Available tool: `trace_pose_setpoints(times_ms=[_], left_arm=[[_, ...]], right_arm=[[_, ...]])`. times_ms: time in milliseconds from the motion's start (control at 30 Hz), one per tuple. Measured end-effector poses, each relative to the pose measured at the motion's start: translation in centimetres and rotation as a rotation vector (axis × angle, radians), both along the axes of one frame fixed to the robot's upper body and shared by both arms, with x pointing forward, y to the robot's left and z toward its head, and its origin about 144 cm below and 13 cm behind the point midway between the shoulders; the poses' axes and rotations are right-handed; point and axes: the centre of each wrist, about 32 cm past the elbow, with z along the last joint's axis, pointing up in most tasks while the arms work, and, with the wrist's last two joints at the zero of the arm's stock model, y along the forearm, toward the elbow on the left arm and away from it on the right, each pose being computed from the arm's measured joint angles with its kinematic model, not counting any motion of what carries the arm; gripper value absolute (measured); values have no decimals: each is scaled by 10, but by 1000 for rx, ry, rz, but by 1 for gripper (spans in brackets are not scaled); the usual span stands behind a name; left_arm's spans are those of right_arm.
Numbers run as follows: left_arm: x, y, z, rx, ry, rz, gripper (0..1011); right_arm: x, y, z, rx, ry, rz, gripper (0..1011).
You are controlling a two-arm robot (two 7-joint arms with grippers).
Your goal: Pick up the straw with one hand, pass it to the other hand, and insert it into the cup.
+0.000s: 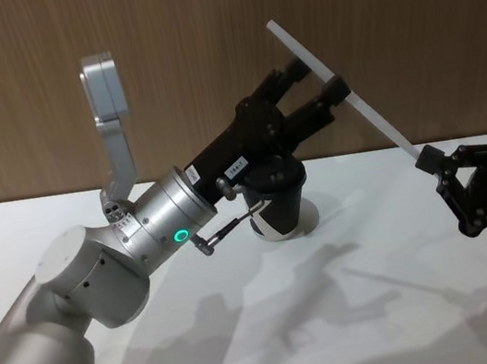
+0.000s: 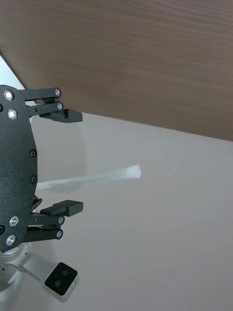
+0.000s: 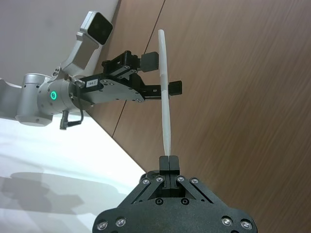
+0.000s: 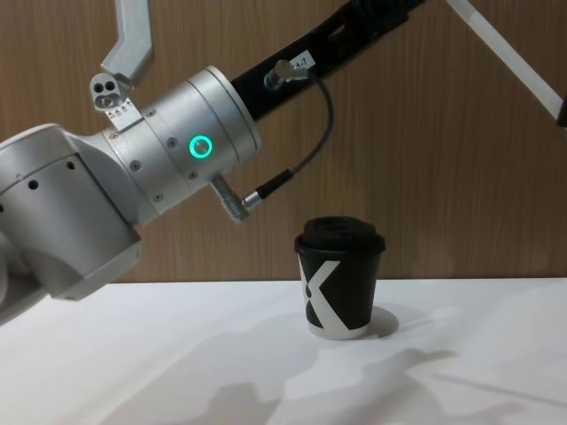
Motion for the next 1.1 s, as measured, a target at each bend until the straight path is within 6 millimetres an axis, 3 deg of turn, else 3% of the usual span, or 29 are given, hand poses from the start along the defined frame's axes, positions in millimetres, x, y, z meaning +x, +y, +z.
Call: trace_pose_setpoints(times_ms=[267, 467, 733, 833, 1100], left_arm=[[4, -4, 0, -4, -3, -8, 994], [6, -6, 0, -6, -5, -11, 897], [8, -8, 0, -7, -6, -14, 657], [8, -8, 0, -7, -6, -15, 519], [9, -9, 0, -8, -6, -16, 297]], right_arm=[[0, 0, 0, 0, 0, 0, 1], [0, 0, 0, 0, 0, 0, 1], [0, 0, 0, 0, 0, 0, 1], [0, 0, 0, 0, 0, 0, 1], [0, 0, 0, 0, 0, 0, 1]])
